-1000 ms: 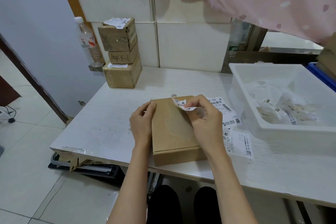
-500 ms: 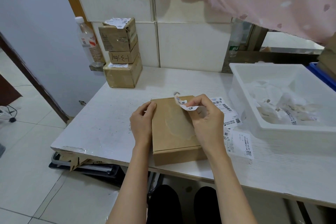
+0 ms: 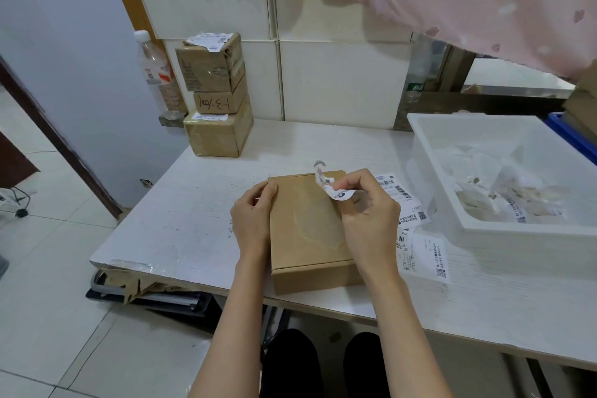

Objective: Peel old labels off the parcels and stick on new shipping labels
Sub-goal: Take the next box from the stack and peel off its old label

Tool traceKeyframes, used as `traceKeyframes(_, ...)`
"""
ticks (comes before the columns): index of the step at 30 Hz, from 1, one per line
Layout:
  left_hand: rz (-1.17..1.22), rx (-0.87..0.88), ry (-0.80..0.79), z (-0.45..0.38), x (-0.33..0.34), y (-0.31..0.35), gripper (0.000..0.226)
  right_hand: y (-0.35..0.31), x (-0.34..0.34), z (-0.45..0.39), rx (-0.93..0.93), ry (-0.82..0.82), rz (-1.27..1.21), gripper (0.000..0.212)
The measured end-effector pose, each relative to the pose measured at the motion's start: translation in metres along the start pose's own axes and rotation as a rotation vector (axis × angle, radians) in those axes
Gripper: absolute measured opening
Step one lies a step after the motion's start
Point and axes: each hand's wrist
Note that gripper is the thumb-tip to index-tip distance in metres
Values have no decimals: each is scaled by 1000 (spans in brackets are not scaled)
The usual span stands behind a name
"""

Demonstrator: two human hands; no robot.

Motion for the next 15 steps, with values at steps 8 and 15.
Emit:
traceKeyframes(8,8,2,-2,0,-1,0,12,2,-1,0,-8,-3,9,25)
traceKeyframes(15,-1,-9,-6,1,-1,1,12,-2,-5,-2,9,-30,-13,25)
Point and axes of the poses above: each hand's wrist, its own z-axis away from the middle knuckle, its own x-axis out of the palm, y = z × x, and after that the axes turned 14 degrees about x, right-handed
